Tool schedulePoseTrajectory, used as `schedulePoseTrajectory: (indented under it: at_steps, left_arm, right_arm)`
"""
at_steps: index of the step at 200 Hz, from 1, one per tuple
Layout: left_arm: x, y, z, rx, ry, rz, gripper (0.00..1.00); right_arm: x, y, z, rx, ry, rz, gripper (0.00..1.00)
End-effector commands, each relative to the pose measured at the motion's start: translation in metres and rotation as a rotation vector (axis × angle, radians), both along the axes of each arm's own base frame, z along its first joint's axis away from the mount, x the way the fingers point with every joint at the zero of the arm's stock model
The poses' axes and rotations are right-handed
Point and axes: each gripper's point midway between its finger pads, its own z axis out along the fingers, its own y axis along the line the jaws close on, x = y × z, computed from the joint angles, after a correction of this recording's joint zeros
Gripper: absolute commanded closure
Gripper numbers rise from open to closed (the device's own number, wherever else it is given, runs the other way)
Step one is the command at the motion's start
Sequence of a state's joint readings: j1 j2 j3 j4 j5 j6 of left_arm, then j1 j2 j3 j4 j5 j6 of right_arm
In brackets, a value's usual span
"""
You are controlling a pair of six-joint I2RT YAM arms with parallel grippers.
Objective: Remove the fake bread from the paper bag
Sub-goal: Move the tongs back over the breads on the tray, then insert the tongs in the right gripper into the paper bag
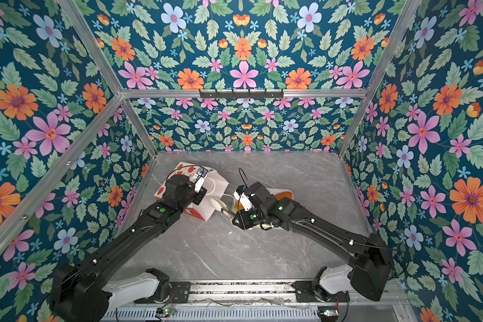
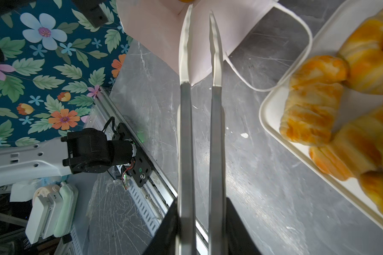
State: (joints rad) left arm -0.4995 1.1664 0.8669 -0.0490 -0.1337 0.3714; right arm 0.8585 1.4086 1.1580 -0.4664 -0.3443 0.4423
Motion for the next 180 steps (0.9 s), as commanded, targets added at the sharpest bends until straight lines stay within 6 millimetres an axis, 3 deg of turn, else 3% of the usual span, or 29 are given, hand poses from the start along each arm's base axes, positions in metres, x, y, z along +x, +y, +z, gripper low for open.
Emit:
schedulePoseTrajectory:
  at_steps: [1, 70, 78, 83, 101, 124, 169, 172, 180]
  left_arm:
    - [0.007, -0.009, 0.020, 0.000, -0.074, -0.045, 1.00]
    - [0.029, -0.002, 0.042, 0.121, -0.157, -0.034, 1.00]
    - [0.031, -0.002, 0.043, 0.119, -0.160, -0.037, 1.00]
    - [0.032, -0.002, 0.043, 0.120, -0.161, -0.036, 1.00]
    - [0.033, -0.006, 0.042, 0.112, -0.159, -0.062, 1.00]
    - [0.029, -0.015, 0.034, 0.086, -0.136, -0.109, 1.00]
    - [0.013, -0.018, 0.025, 0.002, -0.119, -0.142, 1.00]
    - [0.012, -0.019, 0.025, -0.005, -0.119, -0.144, 1.00]
    - [0.009, -0.018, 0.023, -0.018, -0.115, -0.145, 1.00]
  right_arm:
    - [0.017, 0.028, 0.019, 0.106, -0.065, 0.027, 0.71]
    - [0.043, 0.071, 0.025, 0.153, -0.057, 0.064, 0.72]
    - [0.045, 0.074, 0.033, 0.165, -0.062, 0.062, 0.71]
    - [0.048, 0.078, 0.020, 0.147, -0.040, 0.064, 0.72]
    - [0.051, 0.084, 0.022, 0.151, -0.028, 0.065, 0.72]
    - [0.051, 0.082, 0.015, 0.137, -0.012, 0.046, 0.72]
    - [0.046, 0.056, -0.015, 0.035, 0.009, -0.026, 0.72]
    - [0.045, 0.053, -0.004, 0.049, -0.011, -0.032, 0.72]
    - [0.045, 0.048, -0.006, 0.028, -0.016, -0.047, 0.72]
